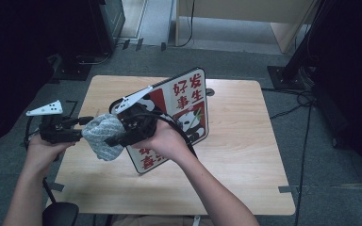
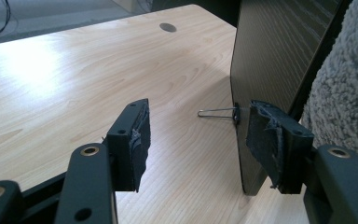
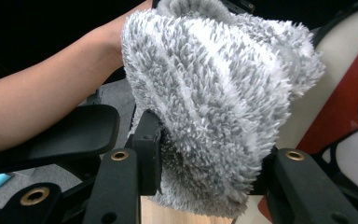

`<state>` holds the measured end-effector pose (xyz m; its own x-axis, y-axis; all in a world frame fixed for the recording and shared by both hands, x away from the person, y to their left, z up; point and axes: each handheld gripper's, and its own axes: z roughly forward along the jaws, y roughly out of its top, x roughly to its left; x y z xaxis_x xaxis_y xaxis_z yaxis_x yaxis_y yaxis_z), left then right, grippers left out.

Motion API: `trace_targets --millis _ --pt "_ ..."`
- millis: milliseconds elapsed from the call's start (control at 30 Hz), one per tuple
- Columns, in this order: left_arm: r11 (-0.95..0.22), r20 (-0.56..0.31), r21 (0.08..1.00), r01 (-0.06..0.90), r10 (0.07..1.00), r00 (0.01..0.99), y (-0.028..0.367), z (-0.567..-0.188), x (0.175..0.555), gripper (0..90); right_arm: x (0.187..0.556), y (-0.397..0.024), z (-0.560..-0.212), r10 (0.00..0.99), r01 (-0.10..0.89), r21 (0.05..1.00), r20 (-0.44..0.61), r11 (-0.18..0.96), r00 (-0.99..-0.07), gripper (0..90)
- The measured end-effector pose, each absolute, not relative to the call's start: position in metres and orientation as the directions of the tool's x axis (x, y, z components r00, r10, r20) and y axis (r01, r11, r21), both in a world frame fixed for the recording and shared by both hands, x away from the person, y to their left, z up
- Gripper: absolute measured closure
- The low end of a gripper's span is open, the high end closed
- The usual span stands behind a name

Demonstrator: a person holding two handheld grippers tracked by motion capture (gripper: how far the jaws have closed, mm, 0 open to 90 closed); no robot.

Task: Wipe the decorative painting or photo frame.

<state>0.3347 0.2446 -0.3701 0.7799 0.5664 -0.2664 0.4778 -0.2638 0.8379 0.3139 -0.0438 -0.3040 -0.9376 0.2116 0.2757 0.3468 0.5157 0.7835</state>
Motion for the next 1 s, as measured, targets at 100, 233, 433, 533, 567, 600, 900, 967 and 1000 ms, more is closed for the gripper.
trace_targets --millis 100,233,433,533,567,600,900,967,1000 --pt "-0.269 -0.262 0.840 0.470 0.558 0.787 0.243 -0.371 0.334 39.6 0.314 -0.045 -0.308 0.212 0.348 0.781 0.277 0.519 -0.937 59.3" --pt "-0.274 -0.259 0.839 0.469 0.557 0.789 0.241 -0.371 0.334 39.4 0.313 -0.047 -0.312 0.221 0.359 0.776 0.284 0.519 -0.933 59.3" --pt "-0.277 -0.259 0.838 0.470 0.557 0.789 0.240 -0.372 0.335 39.3 0.313 -0.049 -0.318 0.221 0.363 0.771 0.288 0.524 -0.932 59.3" --pt "-0.278 -0.257 0.838 0.469 0.557 0.790 0.239 -0.372 0.335 39.2 0.312 -0.047 -0.317 0.220 0.362 0.770 0.288 0.525 -0.932 59.4" --pt "-0.279 -0.256 0.838 0.468 0.557 0.790 0.239 -0.372 0.334 39.3 0.312 -0.045 -0.317 0.219 0.361 0.771 0.287 0.525 -0.933 59.4" --pt "-0.279 -0.255 0.839 0.468 0.557 0.790 0.239 -0.372 0.334 39.2 0.312 -0.043 -0.316 0.219 0.357 0.774 0.282 0.523 -0.934 59.4" --pt "-0.282 -0.256 0.837 0.468 0.555 0.792 0.240 -0.373 0.335 39.1 0.316 -0.032 -0.311 0.233 0.348 0.783 0.262 0.516 -0.936 59.3" --pt "-0.283 -0.256 0.837 0.469 0.555 0.792 0.240 -0.373 0.335 39.1 0.315 -0.033 -0.314 0.235 0.349 0.779 0.263 0.521 -0.936 59.3" --pt "-0.282 -0.256 0.837 0.469 0.555 0.792 0.239 -0.373 0.335 39.1 0.315 -0.033 -0.315 0.235 0.351 0.777 0.264 0.523 -0.935 59.3"
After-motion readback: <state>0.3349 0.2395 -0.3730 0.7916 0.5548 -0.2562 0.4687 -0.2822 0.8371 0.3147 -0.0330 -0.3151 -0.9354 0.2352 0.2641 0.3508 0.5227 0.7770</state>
